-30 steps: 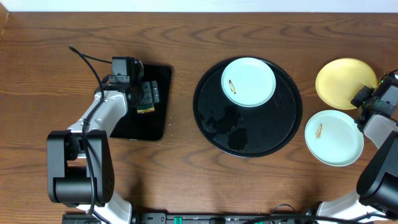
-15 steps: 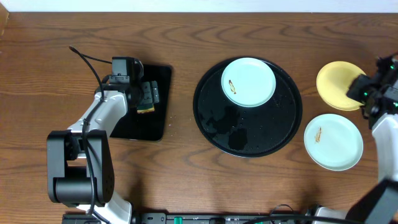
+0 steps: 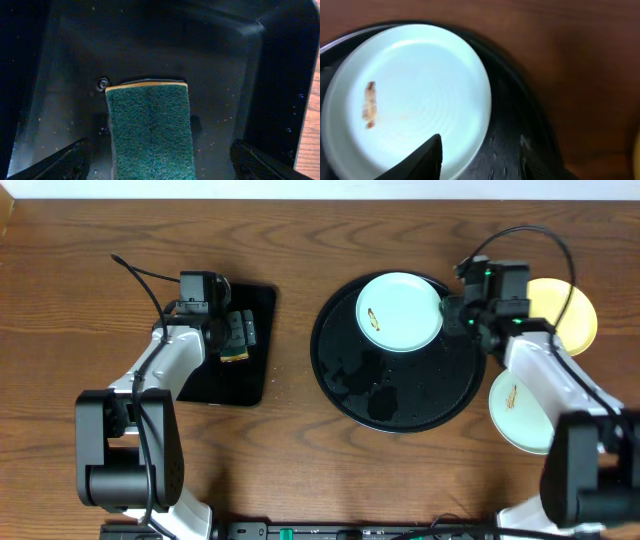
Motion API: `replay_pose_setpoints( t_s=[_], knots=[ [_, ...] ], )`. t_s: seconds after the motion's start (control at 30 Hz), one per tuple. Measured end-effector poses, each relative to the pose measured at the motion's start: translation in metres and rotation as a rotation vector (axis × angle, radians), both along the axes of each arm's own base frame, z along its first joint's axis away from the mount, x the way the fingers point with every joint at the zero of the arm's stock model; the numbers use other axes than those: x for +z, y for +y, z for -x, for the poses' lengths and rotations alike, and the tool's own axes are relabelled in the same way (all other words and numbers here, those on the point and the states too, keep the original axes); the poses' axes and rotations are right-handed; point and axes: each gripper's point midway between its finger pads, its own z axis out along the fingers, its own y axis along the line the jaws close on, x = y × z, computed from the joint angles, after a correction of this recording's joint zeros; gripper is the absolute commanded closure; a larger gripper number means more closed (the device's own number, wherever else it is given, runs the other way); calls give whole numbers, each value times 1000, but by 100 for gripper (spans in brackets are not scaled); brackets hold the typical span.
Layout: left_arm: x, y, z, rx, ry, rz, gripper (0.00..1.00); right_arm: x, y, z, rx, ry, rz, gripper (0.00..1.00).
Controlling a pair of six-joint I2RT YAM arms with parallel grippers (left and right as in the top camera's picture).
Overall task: Clean dirty plates on tray and stack at the side
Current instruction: 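Move the right gripper to the mint plate and grasp its rim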
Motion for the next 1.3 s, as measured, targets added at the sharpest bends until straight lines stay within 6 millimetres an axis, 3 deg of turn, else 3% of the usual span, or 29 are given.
replay_pose_setpoints(
  t_s=[0.17, 0.3, 0.4, 0.6, 0.83, 0.97, 1.13, 1.3],
  knots=[
    [0, 0, 0, 0, 0, 0, 11, -33, 3, -21, 16, -22, 17, 56],
    [0, 0, 0, 0, -1, -1, 11, -61, 3, -23, 18, 10, 28, 62],
    [0, 0, 0, 0, -2, -1, 11, -75, 3, -22, 23, 30, 29, 79],
    [0, 0, 0, 1, 0, -1, 11, -75, 6, -16, 17, 65, 18, 99],
    [0, 0, 0, 1, 0, 0, 11, -51, 11, 15, -63, 171, -40, 99],
    [0, 0, 0, 1, -1, -2, 11, -37, 10, 44, -148, 267, -83, 99],
    [0, 1, 0, 3, 0, -6, 11, -45, 22, 77, -211, 412, -107, 99],
    [0, 1, 0, 3, 0, -6, 11, -48, 46, 86, -277, 450, -165, 96]
  ],
)
